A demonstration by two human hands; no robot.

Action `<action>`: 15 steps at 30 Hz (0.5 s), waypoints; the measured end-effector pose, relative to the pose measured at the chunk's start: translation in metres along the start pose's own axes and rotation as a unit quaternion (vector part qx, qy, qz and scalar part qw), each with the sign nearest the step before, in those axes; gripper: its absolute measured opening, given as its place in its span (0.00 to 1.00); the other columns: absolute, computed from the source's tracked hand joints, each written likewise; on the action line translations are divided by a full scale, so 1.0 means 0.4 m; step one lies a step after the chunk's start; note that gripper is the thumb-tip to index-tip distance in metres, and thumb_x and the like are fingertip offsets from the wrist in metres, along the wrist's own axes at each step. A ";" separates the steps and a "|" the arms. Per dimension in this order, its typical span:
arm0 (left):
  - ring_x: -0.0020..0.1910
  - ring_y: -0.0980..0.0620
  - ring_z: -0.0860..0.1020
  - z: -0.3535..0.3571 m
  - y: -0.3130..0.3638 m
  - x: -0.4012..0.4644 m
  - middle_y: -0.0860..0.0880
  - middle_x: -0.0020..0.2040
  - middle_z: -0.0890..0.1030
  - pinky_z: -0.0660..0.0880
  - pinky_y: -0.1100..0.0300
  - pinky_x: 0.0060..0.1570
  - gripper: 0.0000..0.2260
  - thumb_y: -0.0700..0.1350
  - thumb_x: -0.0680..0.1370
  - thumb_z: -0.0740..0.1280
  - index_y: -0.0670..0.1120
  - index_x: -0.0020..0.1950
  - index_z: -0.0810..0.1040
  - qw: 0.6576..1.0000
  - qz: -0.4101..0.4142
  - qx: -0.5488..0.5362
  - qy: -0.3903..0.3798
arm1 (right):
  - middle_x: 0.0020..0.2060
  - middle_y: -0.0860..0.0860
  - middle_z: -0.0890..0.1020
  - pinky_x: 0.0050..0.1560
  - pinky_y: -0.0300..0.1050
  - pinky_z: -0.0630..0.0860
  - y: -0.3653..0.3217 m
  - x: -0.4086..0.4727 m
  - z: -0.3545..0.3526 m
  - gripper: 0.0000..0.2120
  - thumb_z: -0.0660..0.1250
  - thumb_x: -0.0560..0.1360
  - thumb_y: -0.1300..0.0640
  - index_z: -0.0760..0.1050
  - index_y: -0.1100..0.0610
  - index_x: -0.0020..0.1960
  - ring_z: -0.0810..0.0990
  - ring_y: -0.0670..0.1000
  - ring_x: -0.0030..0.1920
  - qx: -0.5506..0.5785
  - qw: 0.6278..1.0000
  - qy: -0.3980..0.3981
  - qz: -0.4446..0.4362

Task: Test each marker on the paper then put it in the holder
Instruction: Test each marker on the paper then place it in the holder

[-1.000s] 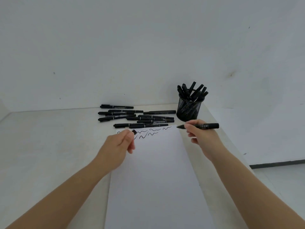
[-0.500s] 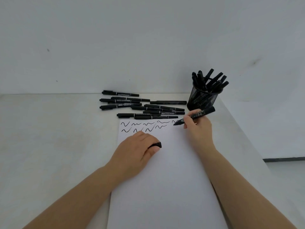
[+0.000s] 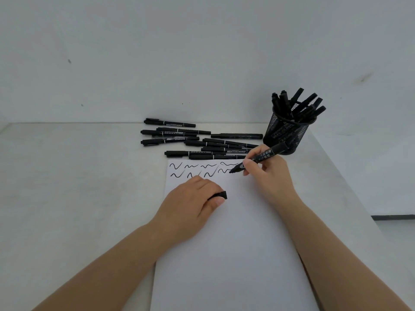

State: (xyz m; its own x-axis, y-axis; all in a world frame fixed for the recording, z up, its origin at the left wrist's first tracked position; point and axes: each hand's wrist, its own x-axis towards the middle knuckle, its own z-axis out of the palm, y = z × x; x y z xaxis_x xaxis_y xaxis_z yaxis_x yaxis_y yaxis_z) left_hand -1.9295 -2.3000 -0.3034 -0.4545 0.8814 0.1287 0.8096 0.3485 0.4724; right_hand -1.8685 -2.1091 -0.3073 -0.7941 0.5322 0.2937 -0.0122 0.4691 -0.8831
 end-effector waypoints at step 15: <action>0.55 0.53 0.71 -0.003 0.001 0.003 0.54 0.54 0.78 0.68 0.58 0.54 0.16 0.53 0.80 0.52 0.47 0.57 0.75 1.000 -0.003 -0.008 0.003 | 0.26 0.45 0.74 0.30 0.31 0.65 0.016 0.002 0.008 0.05 0.64 0.69 0.58 0.71 0.50 0.35 0.70 0.41 0.29 -0.062 0.996 0.049 0.043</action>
State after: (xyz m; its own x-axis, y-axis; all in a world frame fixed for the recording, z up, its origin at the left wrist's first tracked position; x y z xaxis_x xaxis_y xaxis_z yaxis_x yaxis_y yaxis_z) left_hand -1.9300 -2.2991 -0.3021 -0.4620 0.8773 0.1305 0.8007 0.3493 0.4867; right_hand -1.8711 -2.1081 -0.3140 -0.7261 0.6375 0.2578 0.1334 0.4984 -0.8566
